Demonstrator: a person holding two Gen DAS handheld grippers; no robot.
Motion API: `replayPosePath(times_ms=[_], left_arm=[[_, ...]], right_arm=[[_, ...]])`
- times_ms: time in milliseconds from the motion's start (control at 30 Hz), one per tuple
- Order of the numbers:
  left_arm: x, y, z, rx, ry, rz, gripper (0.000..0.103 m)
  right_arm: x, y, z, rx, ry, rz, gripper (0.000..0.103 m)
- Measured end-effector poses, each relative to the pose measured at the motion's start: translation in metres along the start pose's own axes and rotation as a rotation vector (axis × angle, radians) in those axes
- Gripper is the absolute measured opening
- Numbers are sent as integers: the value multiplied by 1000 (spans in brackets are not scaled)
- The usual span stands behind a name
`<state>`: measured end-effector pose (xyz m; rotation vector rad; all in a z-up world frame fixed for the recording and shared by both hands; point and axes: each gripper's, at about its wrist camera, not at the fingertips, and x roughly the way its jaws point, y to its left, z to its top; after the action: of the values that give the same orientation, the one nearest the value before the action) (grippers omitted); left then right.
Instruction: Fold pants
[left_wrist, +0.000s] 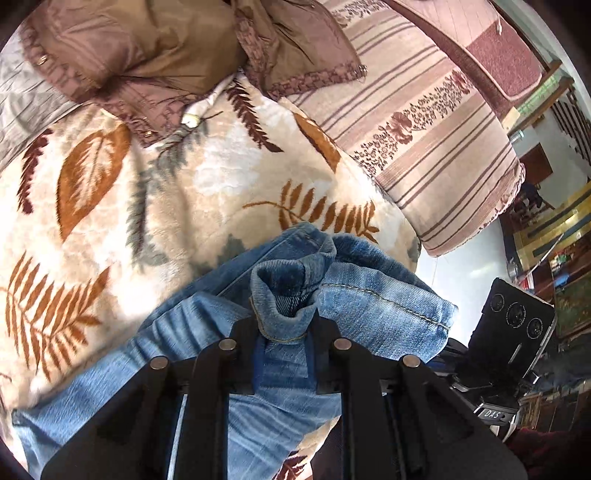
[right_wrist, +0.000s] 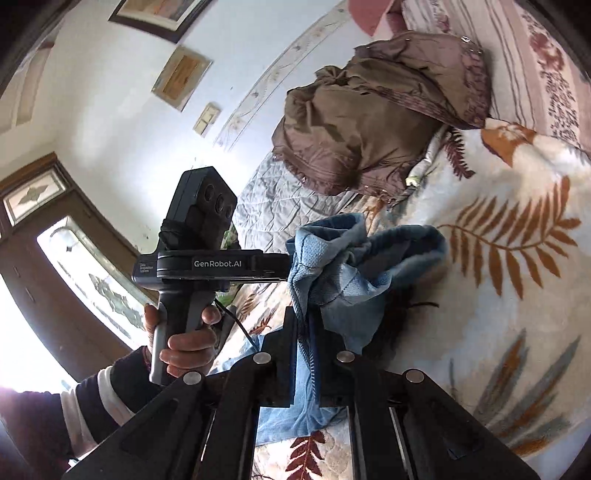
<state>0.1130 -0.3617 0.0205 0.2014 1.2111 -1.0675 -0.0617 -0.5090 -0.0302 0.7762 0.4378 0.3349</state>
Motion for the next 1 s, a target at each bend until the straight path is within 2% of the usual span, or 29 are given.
replayPosePath(times_ms=[67,133,200,233,267,333,367,400,467,533,600,700,733,767,800,867,900,933,1000], left_arm=[[-2,9,3,-52,9,74,17],[7,13,10,-84,48,105,18],[21,8,22,-86,76,105,27],[32,2,31,-70,98,126,43],[42,-4,39,-49,115,157,53],[58,-13,53,2,139,209,54],[69,-18,60,24,170,220,55],[81,-22,67,41,209,221,55],[99,-29,76,87,262,240,55],[108,-34,82,152,287,255,55],[109,-31,87,179,295,236,55],[107,-16,92,186,326,201,56],[107,-10,93,186,339,195,58],[107,-4,93,186,359,186,59],[108,0,93,189,378,174,59],[108,5,89,219,411,134,61],[110,5,86,246,425,112,63],[114,3,83,287,440,102,66],[124,-1,78,355,463,104,66]], right_arm=[[8,-2,-1,21,5,-44,5],[5,-19,-6,112,0,-98,5],[-10,-38,-14,203,-28,-155,10],[-19,-46,-17,232,-36,-198,10],[-28,-55,-21,258,-36,-227,10],[-40,-70,-26,322,-24,-247,17],[-45,-76,-28,355,-28,-247,29],[-49,-81,-29,386,-41,-238,46],[-55,-90,-32,444,-97,-192,61],[-52,-97,-31,479,-130,-124,64],[-39,-103,-28,493,-117,-109,67],[-14,-115,-25,520,-81,-103,67],[-8,-117,-24,518,-81,-103,58],[-5,-118,-22,498,-83,-102,45],[-5,-122,-22,503,-75,-66,7],[-16,-129,-29,524,-75,-54,7],[-20,-128,-34,493,-49,-79,7],[-23,-127,-39,468,-23,-114,7],[-24,-128,-51,474,-3,-99,7]])
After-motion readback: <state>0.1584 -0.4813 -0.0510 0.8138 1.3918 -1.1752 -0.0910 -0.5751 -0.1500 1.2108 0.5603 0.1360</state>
